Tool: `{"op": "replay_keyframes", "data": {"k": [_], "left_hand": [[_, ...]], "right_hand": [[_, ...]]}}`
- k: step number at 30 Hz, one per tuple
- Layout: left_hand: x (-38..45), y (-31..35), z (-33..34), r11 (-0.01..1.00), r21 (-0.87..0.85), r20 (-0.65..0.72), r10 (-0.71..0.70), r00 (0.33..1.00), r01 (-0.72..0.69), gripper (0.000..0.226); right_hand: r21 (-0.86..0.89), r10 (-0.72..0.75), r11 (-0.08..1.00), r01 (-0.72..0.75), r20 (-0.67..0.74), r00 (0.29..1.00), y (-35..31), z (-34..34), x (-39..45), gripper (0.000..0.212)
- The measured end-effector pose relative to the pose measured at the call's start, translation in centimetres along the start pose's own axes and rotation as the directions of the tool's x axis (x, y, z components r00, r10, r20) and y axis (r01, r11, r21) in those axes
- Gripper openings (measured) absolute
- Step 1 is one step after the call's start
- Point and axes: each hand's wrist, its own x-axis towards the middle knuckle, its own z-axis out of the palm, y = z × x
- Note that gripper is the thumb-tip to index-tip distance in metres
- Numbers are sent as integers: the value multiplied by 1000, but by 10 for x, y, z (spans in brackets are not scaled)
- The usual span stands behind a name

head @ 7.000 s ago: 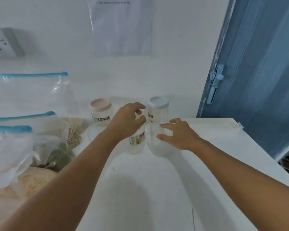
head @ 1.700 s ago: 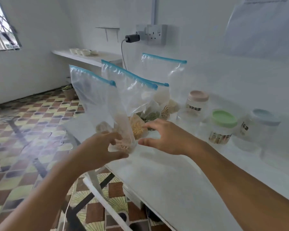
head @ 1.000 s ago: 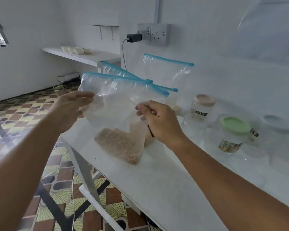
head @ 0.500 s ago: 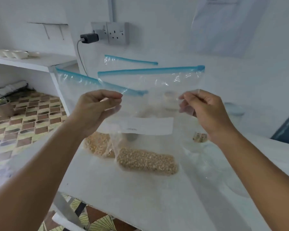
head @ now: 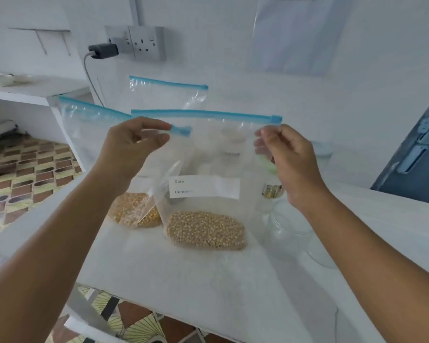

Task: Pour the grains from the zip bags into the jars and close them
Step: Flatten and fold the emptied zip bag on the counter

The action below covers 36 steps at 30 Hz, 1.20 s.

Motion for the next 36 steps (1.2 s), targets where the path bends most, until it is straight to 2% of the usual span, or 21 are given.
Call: {"op": "replay_keyframes", "data": {"k": [2,4,7,11,13,16,18,23,27,31,33,36], "left_hand": [[-6,7,7,981,174,-87,108,990,-91,23],[-13,17,15,920,362,-129,207,970,-148,30],[-17,43,33,830,480,-5,328,945,-285,35],[-3,76,72,748,472,305,357,883,-466,39],[6,79,89,719,446,405,369,837,-533,37],[16,76,99,721,374,481,387,787,-583,25],[23,73,100,740,334,493,391,777,-584,19],[31,72,102,706,277,584,415,698,-652,18],[31,64,90,650,368,507,460,729,-665,17],[42,46,73,681,413,459,418,784,-605,17],[40,48,77,673,425,475,403,782,-605,19],[36,49,82,632,452,479,423,769,-629,19]], "right_hand": [[57,-25,998,26,-26,999,-1,-1,-3,11],[101,-20,995,25,-44,999,-2,-3,-6,9],[96,3,995,-2,-13,1000,-4,-3,-11,11],[95,9,995,-7,-14,1000,-11,-2,-11,8],[91,-4,996,6,-25,1000,-12,0,-12,8],[85,-35,996,40,-61,998,-13,2,-14,7],[76,-44,996,50,-72,996,-12,4,-14,7],[28,-67,997,69,-60,996,-11,10,-18,11],[-10,-33,999,32,-134,990,-9,0,-17,6],[-94,-29,995,16,-148,989,-4,-13,-13,10],[-150,-84,986,66,-119,989,-7,-9,-9,15],[-229,-180,961,158,-81,980,-11,-3,-5,12]]}}
